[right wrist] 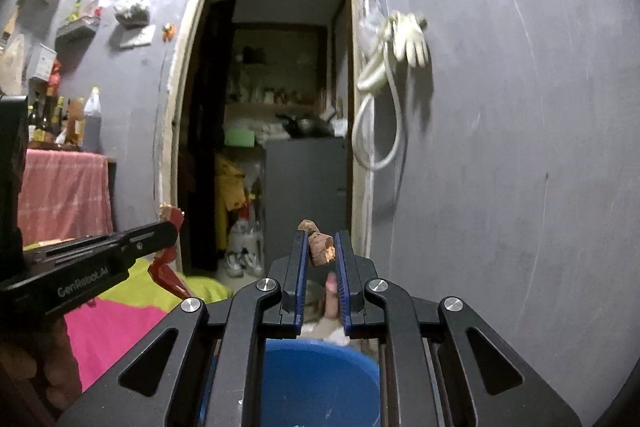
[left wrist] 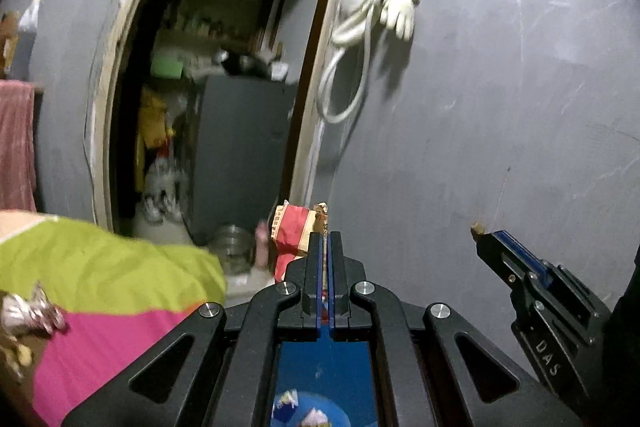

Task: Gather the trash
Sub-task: 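Carry both scraps over the blue bucket and open both tools, then move both tools back over the remaining trash on the cloth, then grasp the white paper strip with the left tool while the right tool grasps the yellow chip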

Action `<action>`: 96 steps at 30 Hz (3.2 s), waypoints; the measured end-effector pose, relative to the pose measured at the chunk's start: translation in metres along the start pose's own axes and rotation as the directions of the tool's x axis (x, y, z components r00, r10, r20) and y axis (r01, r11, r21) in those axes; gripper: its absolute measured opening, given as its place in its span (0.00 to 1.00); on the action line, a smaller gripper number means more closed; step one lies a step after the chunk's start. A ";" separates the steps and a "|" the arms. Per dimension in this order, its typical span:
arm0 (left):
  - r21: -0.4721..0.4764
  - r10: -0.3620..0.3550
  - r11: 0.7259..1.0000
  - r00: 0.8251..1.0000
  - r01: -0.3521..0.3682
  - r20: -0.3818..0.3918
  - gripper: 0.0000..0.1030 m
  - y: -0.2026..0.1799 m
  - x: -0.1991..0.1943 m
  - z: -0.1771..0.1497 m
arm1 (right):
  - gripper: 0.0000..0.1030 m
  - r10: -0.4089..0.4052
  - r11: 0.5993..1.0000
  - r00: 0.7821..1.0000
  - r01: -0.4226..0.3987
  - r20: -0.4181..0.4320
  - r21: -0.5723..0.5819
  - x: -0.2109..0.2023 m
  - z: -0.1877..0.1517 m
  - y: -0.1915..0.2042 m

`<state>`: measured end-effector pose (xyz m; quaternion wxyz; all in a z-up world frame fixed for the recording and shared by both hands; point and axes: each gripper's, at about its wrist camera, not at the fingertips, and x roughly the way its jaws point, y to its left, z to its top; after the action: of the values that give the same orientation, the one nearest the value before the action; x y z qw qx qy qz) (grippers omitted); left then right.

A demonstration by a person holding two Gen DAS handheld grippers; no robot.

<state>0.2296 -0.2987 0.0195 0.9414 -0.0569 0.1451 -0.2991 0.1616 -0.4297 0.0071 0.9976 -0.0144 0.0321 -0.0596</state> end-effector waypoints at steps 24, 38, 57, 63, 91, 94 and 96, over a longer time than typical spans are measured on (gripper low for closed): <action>-0.128 -0.022 0.992 0.942 -0.022 -0.336 0.04 0.030 0.069 -0.047 | 0.12 0.073 0.993 0.957 -0.042 -0.280 0.115 0.039 -0.052 -0.015; -0.170 -0.004 0.985 0.987 -0.024 -0.164 0.31 0.048 0.002 0.000 | 0.29 0.071 0.995 0.986 -0.059 -0.148 0.084 0.014 0.006 -0.001; -0.154 0.277 0.952 0.958 -0.263 0.076 0.93 0.148 -0.180 0.051 | 0.86 0.240 0.967 0.969 -0.244 0.065 0.071 -0.028 0.072 0.117; -0.180 0.370 0.919 0.925 -0.352 0.080 0.98 0.184 -0.217 0.038 | 1.00 0.314 0.944 0.946 -0.320 0.083 0.084 -0.032 0.064 0.154; -0.271 0.234 0.907 0.920 -0.324 -0.316 0.65 0.242 -0.176 -0.053 | 0.87 0.438 0.895 0.865 -0.445 -0.243 0.030 0.034 -0.005 0.226; -0.281 0.207 0.908 0.916 -0.311 -0.345 0.57 0.243 -0.168 -0.056 | 0.85 0.441 0.893 0.854 -0.449 -0.276 0.037 0.042 -0.012 0.228; -0.283 0.187 0.912 0.913 -0.299 -0.362 0.53 0.244 -0.163 -0.058 | 0.85 0.443 0.891 0.846 -0.452 -0.297 0.043 0.046 -0.016 0.230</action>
<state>0.2176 -0.0067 -0.0441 0.9109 -0.1455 0.3537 -0.1547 0.2337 -0.2074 -0.0192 0.9672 -0.0114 0.1856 0.1733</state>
